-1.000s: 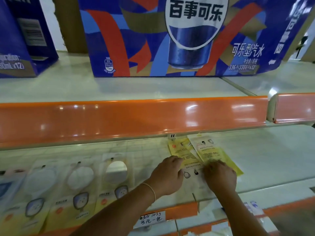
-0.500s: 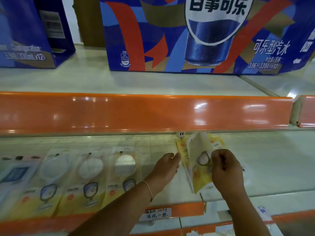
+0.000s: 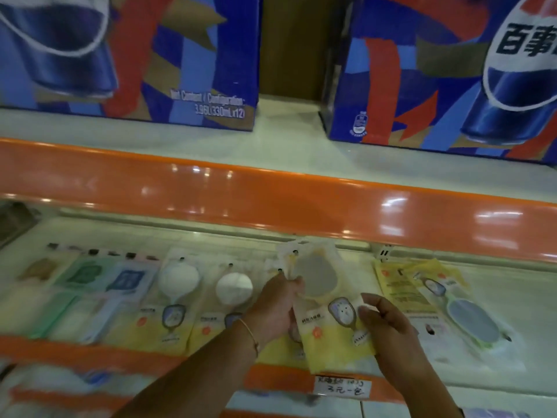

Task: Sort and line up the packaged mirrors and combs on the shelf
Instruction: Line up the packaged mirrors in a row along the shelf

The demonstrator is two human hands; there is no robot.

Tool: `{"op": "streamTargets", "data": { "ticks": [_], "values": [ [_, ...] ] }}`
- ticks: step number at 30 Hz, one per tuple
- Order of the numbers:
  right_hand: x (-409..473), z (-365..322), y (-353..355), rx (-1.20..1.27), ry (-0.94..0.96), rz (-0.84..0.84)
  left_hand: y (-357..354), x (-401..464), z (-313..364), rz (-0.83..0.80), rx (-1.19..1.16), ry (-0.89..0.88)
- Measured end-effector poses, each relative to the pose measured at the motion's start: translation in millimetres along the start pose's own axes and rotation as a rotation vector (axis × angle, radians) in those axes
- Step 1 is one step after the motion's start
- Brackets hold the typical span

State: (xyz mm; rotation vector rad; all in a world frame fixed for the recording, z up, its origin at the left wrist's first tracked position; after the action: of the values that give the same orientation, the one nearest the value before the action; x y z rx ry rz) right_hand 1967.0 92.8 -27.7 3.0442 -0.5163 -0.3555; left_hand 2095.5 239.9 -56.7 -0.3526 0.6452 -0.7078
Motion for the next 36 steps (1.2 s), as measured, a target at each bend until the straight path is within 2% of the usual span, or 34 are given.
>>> {"op": "streamTargets", "data": {
  "ticks": [3, 6, 9, 11, 13, 16, 18, 20, 24, 28, 33, 36],
  "values": [
    [4.5, -6.8, -37.7, 0.068, -0.036, -0.112, 28.6, -14.5, 14.8, 0.025, 0.171, -0.019],
    [6.0, -19.2, -73.5, -0.031, -0.025, -0.164, 47.1, -29.9, 20.0, 0.043, 0.348, -0.015],
    [11.3, -19.6, -99.1, -0.156, -0.005, -0.128, 60.0, -42.1, 21.8, 0.049, 0.463, -0.029],
    [13.1, -14.5, -107.3, -0.140, -0.017, -0.077, 66.2, -52.8, 32.7, 0.071, 0.636, -0.083],
    [14.6, -7.0, -104.5, -0.114, -0.034, -0.001, 77.9, -63.7, 46.7, 0.157, 0.873, -0.185],
    [16.0, -3.8, -87.9, -0.158, -0.042, 0.113, 91.8, -83.9, 63.6, 0.303, 1.195, -0.448],
    [18.8, -2.9, -73.7, -0.203, -0.044, 0.176, 93.3, -93.4, 61.3, 0.347, 1.467, -0.667],
    [23.0, -2.9, -62.9, -0.268, -0.045, 0.209, 94.6, -97.2, 48.3, 0.332, 1.629, -0.755],
    [39.8, 1.1, -60.6, -0.404, -0.048, 0.189, 106.4, -84.7, 13.5, 0.265, 1.825, -0.567],
    [58.5, 8.3, -77.0, -0.465, -0.042, 0.117, 106.0, -81.5, 3.3, 0.244, 1.934, -0.512],
    [69.6, 18.5, -83.6, -0.932, -0.083, 0.095, 109.7, -76.0, -1.6, 0.232, 1.987, -0.431],
    [67.2, 24.5, -87.7, -1.028, -0.077, 0.090, 110.2, -75.4, -0.2, 0.235, 1.988, -0.424]
  ]
}}
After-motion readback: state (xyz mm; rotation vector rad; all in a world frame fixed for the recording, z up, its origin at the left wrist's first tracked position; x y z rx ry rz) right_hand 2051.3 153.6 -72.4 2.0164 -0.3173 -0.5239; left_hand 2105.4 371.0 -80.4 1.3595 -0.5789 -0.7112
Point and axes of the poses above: each hand's wrist, its own x-axis towards the middle knuckle, its own y-axis out of the back of the hand, z = x × y, the point moved 8 cm from there along x, towards the middle knuckle, and after that the axes turned 13 degrees about -z, right-handed, at the moved point
